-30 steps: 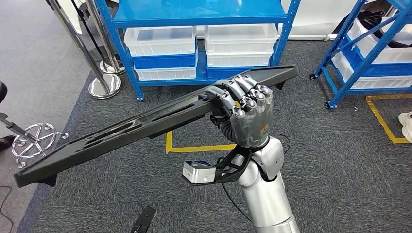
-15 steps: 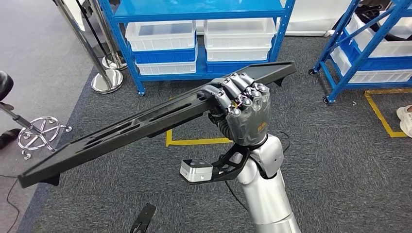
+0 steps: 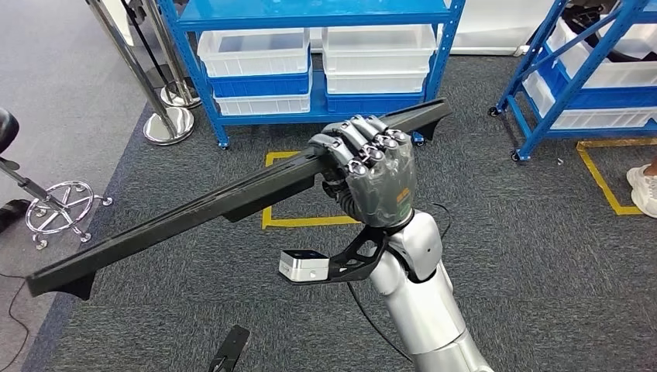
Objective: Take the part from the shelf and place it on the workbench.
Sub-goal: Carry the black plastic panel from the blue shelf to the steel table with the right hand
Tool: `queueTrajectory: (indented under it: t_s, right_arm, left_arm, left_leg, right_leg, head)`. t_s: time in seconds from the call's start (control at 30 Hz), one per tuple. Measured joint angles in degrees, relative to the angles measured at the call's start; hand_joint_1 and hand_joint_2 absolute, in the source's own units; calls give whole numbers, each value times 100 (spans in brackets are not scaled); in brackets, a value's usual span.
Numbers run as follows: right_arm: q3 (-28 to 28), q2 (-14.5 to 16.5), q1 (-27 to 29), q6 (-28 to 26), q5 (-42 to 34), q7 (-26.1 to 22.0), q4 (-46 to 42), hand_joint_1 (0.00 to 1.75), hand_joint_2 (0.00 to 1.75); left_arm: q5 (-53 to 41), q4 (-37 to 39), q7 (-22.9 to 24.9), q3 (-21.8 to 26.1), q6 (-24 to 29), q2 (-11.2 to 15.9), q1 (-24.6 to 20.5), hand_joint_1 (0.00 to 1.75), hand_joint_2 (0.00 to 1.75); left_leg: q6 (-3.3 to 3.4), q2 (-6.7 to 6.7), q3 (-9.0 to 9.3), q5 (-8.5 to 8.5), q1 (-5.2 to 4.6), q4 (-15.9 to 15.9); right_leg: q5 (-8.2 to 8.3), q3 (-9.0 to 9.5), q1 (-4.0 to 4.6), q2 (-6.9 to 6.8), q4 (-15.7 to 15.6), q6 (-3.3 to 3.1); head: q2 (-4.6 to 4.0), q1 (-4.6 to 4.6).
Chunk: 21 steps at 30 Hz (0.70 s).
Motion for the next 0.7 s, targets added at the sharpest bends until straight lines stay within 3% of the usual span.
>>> queueTrajectory:
  t_s: [0.07,0.1,0.2,0.23,0.27,0.33,0.4,0.5,0.57,0.63,0.7]
  right_arm:
    - [220,-128,-61,0,2,119,40,175,175]
    - [293,-175,-87,0,21,152,47,175,175]
    - [426,-284,-114,0,86,214,50,175,175]
    - [451,-317,-112,0,114,217,49,175,175]
    - [466,-342,-109,0,157,211,46,175,175]
    - [482,-369,-106,0,288,185,26,175,175]
    - [483,-379,-106,0,385,164,1,175,175]
    - [483,-397,-95,0,425,157,-11,175,175]
    - [483,-411,-79,-1,472,135,-38,175,175]
    - [483,-427,-52,-2,499,103,-75,175,175]
    - [483,-453,10,-2,499,68,-96,175,175]
  left_arm:
    - [-20,0,2,3,5,0,-4,0,175]
    - [-26,0,2,4,8,1,-7,0,175]
    - [-44,0,3,5,17,8,1,0,175]
    - [-52,0,4,5,20,11,8,0,175]
    - [-61,0,6,5,21,13,13,0,175]
    - [-81,0,10,5,22,17,14,0,175]
    - [-98,0,11,8,22,29,8,0,175]
    - [-110,0,14,10,22,40,12,0,175]
    - [-126,0,18,11,17,44,19,0,175]
    - [-149,0,32,12,3,44,21,0,175]
    - [-164,0,54,13,-10,44,41,0,175]
  left_leg:
    - [-49,-4,-54,-92,16,112]
    - [-71,-7,-137,-220,19,301]
    - [-111,-10,-601,-717,23,1348]
    - [-105,-10,-701,-757,22,1566]
    - [-87,-11,-698,-683,20,1563]
    - [-7,-22,-401,-294,3,938]
    - [77,-38,-73,-36,-33,256]
    - [127,-50,19,-3,-72,-18]
    - [163,-57,68,70,-43,-146]
    - [205,-74,104,143,-16,-253]
    - [223,-110,80,158,-23,-253]
  right_leg:
    - [28,-9,-11,-2,-20,-67]
    - [41,-12,-19,-7,-30,-95]
    - [54,-30,4,-18,-33,-132]
    - [56,-32,16,-16,-33,-135]
    - [56,-29,26,-12,-33,-136]
    - [56,-11,41,1,-34,-136]
    - [67,-9,52,8,-41,-118]
    - [113,-35,45,-3,-77,-40]
    - [66,-41,49,-22,-51,17]
    - [-204,-215,54,-28,342,55]
    - [-530,-529,52,-24,1015,84]
  head:
    - [0,0]
    - [0,-1]
    - [0,-1]
    - [0,-1]
    - [0,-1]
    - [0,-1]
    - [0,1]
    - [0,0]
    - [0,3]
    - [0,5]
    - [0,5]
